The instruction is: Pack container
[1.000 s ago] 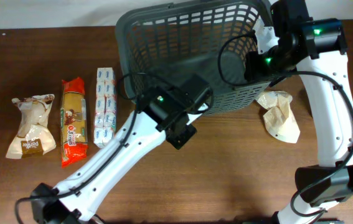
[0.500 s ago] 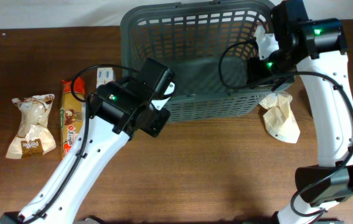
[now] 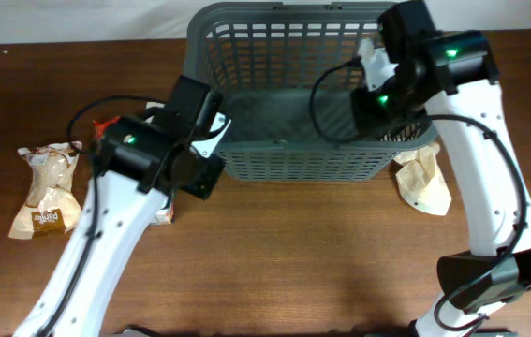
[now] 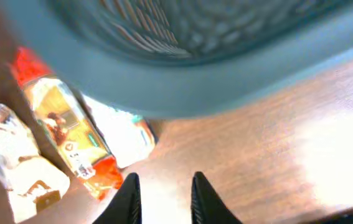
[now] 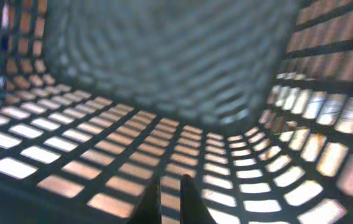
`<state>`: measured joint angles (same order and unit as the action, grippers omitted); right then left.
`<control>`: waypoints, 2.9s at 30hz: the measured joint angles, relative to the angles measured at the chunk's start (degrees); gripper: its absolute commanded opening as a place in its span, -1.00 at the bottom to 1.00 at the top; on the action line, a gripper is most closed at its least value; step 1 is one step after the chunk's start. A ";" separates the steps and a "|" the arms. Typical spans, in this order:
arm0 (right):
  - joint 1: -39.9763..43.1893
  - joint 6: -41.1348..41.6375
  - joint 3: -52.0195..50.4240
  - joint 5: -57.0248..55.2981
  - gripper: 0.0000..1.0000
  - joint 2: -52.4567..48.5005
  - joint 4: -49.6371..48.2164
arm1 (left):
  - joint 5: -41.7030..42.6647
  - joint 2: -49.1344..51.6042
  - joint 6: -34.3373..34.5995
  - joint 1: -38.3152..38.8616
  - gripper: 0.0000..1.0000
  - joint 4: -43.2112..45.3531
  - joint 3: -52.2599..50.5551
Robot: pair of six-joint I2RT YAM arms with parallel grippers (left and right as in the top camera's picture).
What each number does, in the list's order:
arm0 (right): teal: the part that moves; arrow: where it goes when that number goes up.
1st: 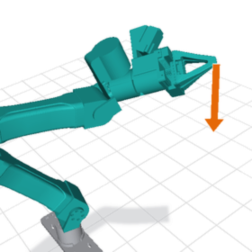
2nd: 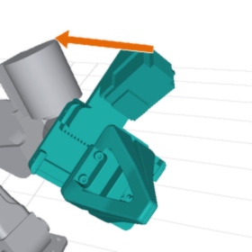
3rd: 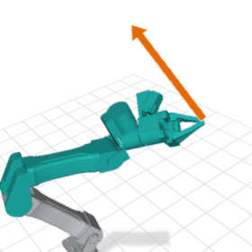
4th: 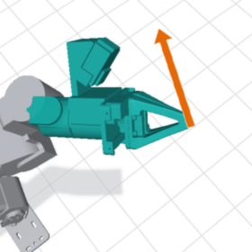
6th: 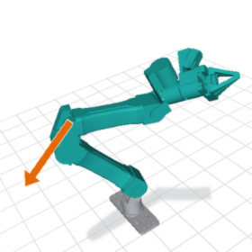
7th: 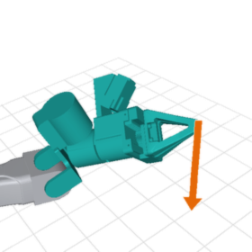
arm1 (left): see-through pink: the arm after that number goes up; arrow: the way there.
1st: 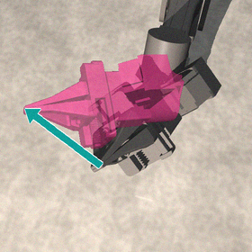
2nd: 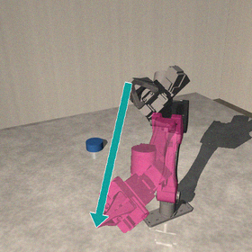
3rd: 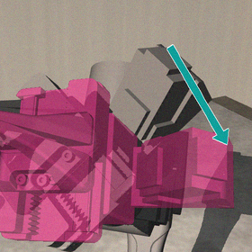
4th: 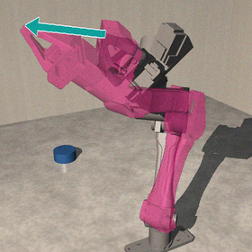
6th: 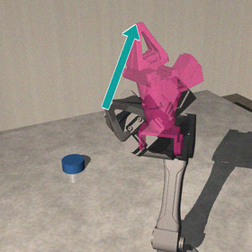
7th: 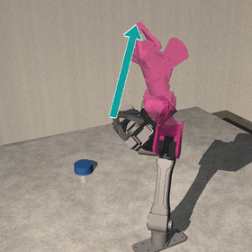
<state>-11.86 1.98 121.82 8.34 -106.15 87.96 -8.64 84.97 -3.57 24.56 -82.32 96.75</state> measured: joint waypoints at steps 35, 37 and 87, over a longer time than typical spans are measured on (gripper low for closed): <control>19.80 7.41 12.81 5.05 -0.92 -14.51 -7.13 | -15.65 -15.98 1.92 -6.60 0.99 -9.01 7.13; 18.62 7.23 12.81 5.05 -0.92 -14.51 -7.72 | -15.65 -15.98 2.14 -6.60 0.99 -10.05 7.15; 49.22 8.20 16.48 -1.03 0.97 11.58 2.78 | 14.73 32.68 -18.18 -33.09 0.99 2.27 7.21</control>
<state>37.36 10.17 138.30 7.31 -94.56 90.74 6.09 117.64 -21.76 -8.54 -80.05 103.96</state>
